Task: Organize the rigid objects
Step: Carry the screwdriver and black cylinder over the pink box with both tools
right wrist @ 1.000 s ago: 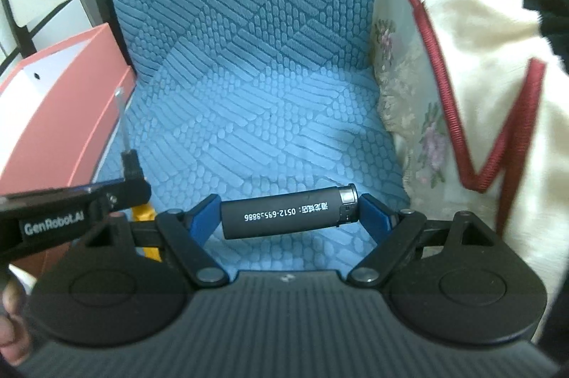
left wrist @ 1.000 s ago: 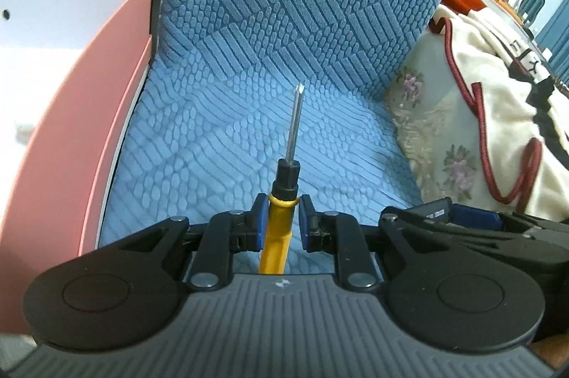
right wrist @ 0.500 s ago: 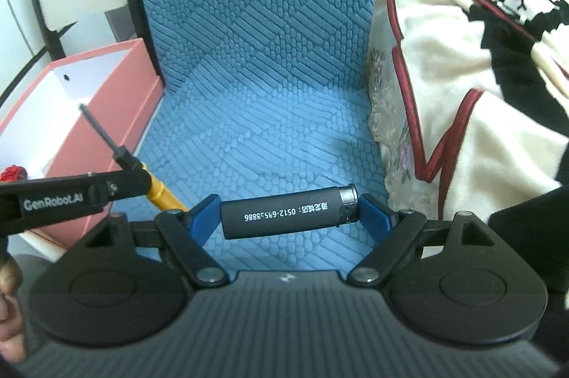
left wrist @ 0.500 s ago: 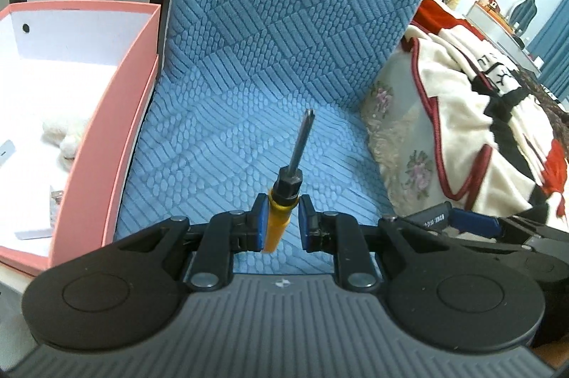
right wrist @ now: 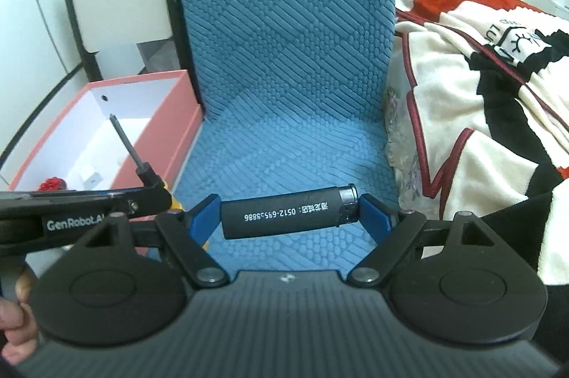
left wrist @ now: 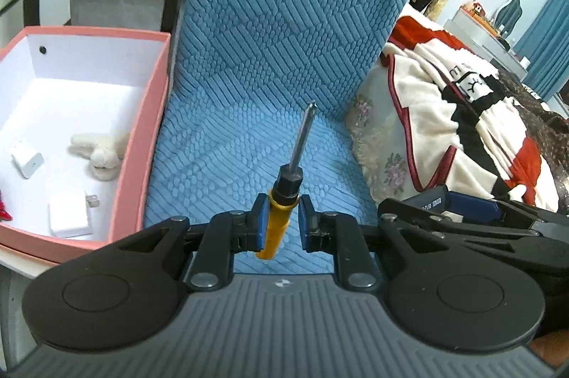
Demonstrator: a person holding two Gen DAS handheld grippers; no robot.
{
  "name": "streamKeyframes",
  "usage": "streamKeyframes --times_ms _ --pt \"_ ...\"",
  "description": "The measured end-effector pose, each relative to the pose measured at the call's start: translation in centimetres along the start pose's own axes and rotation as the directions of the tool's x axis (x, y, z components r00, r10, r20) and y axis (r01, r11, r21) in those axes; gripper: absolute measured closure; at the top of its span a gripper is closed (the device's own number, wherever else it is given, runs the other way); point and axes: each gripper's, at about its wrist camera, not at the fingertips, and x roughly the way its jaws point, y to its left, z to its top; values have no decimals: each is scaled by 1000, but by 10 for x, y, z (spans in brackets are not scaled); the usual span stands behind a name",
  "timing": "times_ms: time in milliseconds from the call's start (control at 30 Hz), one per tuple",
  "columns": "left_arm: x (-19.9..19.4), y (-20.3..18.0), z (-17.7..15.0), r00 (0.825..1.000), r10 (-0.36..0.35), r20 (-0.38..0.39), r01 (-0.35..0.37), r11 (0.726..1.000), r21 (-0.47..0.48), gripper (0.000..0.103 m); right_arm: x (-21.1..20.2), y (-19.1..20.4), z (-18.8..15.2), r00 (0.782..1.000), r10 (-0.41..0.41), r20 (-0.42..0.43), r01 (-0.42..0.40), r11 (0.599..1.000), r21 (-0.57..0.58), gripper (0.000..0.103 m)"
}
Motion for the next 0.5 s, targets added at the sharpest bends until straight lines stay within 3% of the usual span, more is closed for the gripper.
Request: streamKeyframes --times_ms 500 --pt "-85 48 -15 996 50 70 -48 998 -34 82 -43 77 -2 994 107 36 -102 988 -118 17"
